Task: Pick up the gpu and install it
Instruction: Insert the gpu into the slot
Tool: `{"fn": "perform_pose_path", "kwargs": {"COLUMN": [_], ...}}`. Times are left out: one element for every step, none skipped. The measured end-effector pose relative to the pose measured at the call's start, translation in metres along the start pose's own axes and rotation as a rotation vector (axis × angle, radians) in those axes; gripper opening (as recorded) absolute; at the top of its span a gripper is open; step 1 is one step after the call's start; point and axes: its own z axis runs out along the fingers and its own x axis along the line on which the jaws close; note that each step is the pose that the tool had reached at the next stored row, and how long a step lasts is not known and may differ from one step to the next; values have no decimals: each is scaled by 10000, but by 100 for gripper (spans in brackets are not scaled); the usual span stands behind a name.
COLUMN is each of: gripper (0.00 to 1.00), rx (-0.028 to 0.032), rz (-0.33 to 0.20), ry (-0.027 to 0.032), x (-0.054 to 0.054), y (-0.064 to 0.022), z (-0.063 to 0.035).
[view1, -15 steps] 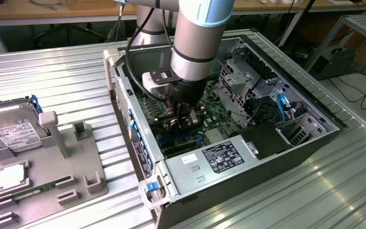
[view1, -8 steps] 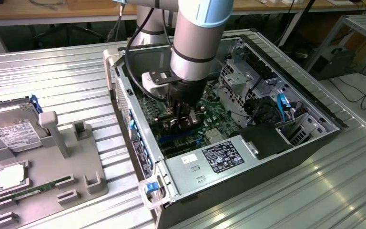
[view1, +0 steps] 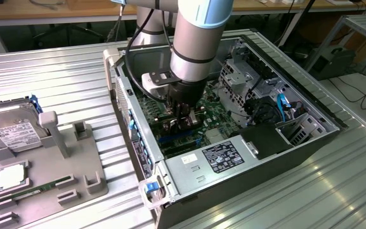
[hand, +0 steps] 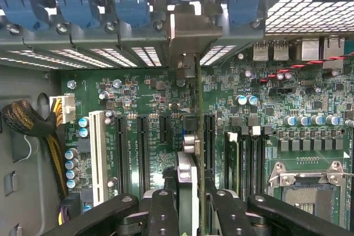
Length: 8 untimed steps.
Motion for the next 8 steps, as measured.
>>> {"fn": "perform_pose_path", "kwargs": {"gripper": [28, 28, 28, 28, 28, 28, 28, 28], "rx": [-1, -2, -2, -2, -3, -2, -2, -2], "rz": [-2, -3, -4, -4, -4, -4, -5, -4], "ry": [-1, -2, -3, -3, -3, -3, -3, -3], "x": [0, 0, 0, 0, 0, 0, 0, 0], "y": [0, 0, 0, 0, 0, 0, 0, 0], "z": [1, 1, 2, 2, 1, 2, 2, 1]}}
